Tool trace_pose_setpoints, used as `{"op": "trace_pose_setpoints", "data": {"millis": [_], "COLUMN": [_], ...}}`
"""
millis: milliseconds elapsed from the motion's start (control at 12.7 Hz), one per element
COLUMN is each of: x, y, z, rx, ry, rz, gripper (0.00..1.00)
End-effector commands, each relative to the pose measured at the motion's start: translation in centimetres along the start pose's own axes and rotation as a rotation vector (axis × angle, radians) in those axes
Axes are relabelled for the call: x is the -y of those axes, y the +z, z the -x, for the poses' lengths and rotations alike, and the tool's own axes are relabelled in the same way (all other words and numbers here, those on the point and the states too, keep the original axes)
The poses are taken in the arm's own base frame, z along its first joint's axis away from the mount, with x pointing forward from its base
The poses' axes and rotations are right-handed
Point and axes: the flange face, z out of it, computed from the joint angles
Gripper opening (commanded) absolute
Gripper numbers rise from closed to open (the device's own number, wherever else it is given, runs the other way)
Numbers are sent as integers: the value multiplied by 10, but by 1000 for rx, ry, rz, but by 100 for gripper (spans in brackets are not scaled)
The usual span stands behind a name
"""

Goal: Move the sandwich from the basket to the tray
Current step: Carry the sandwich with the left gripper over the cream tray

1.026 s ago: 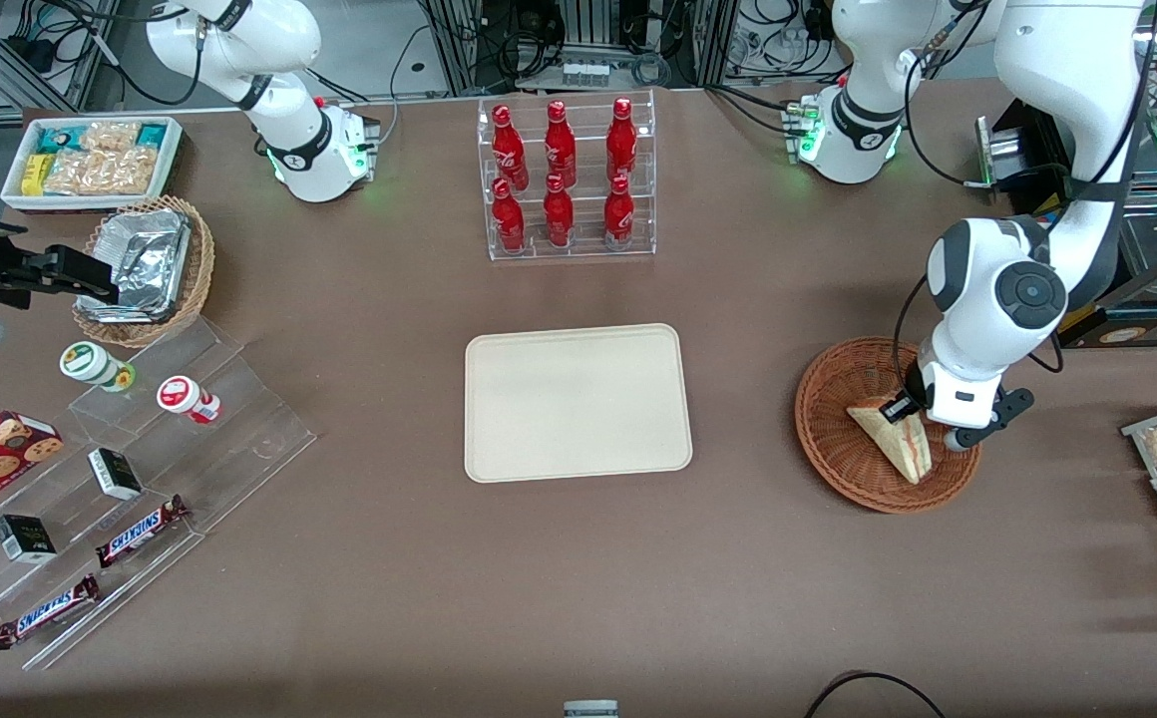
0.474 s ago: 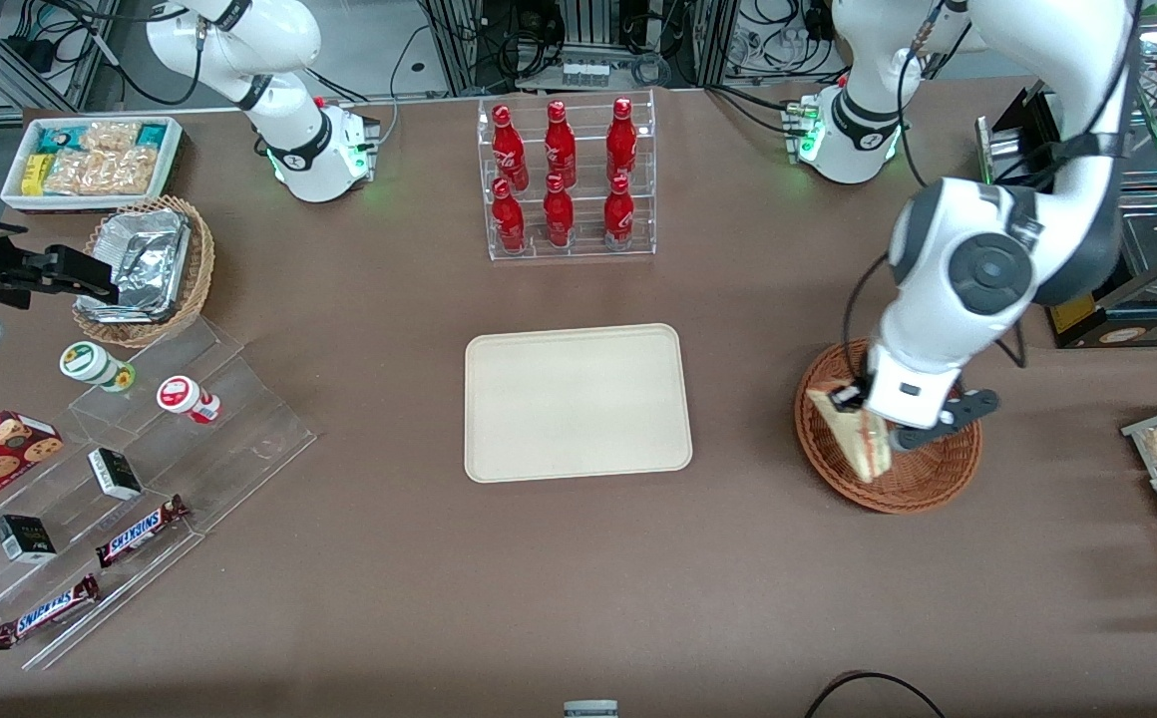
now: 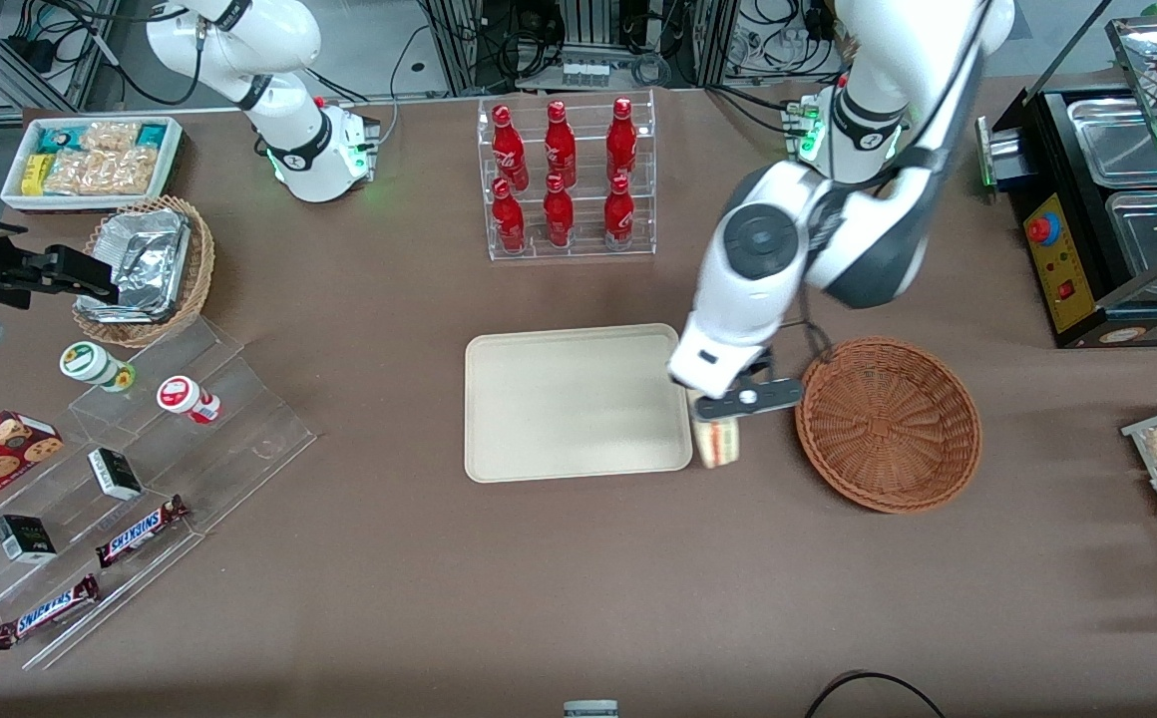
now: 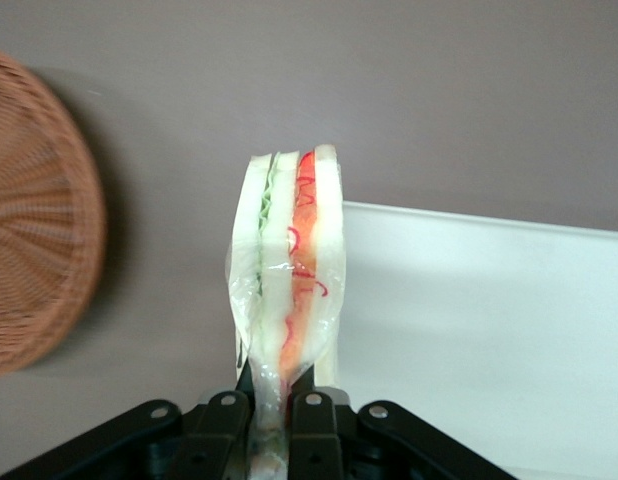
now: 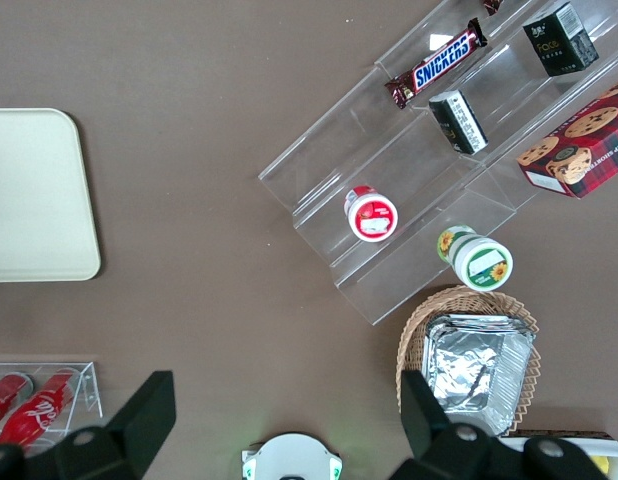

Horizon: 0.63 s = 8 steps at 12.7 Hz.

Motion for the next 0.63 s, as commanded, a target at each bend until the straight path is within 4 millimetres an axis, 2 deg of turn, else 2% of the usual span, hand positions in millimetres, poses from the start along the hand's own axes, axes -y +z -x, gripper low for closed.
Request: {"op": "trace_pose_setpoints", "data": {"millis": [0,237,316,395,553], "x": [-61,-115,-118,-129,-134], "y": [24,52,60,61,70], "z": [12,50,54,69,76], "rx": [1,8,15,18,29], "ry": [10,77,85,110,120], "rz": [-7,-12,-18,-16,-23], "gripper": [0,0,0,0,0]}}
